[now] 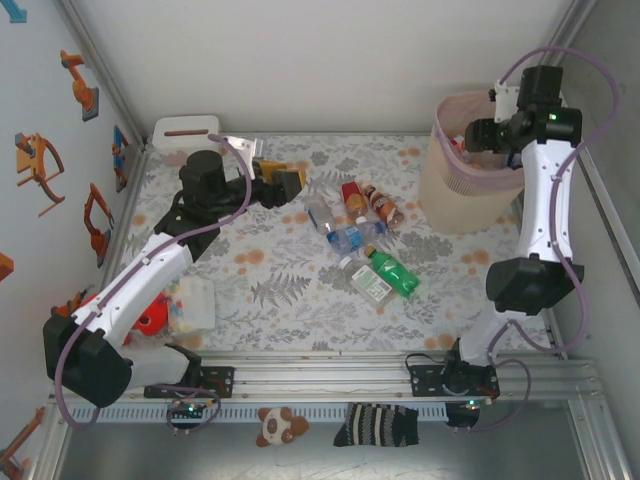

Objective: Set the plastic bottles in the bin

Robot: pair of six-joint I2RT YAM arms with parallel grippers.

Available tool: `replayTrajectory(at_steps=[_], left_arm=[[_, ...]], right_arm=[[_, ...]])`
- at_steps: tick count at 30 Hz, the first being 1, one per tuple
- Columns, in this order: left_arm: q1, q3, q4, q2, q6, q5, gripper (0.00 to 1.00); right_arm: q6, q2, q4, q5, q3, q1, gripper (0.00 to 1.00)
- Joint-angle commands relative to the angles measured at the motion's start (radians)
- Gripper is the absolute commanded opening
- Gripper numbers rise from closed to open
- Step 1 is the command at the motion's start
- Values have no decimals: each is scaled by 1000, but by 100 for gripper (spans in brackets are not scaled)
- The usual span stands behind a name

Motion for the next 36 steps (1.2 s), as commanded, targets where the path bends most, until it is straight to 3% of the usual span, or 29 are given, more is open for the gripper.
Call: replayTrajectory(at_steps=[1,8,18,26,36], left_arm=[[8,24,-24,8,-19,-14,74],[11,23,-68,25,-45,-53,74],[29,57,-213,110,-118,-138,71],[32,157,-407,268,-280,-294,69],[-32,399,-649,554,-514,-500,68]], right_arm=[[96,-61,83,14,-40,48,66],[217,-118,161,65,-104,215,57],[272,-54,182,104,-167,428,48],[290,45,148,82,-193,493,46],[309,4,225,62,-276,498,45]])
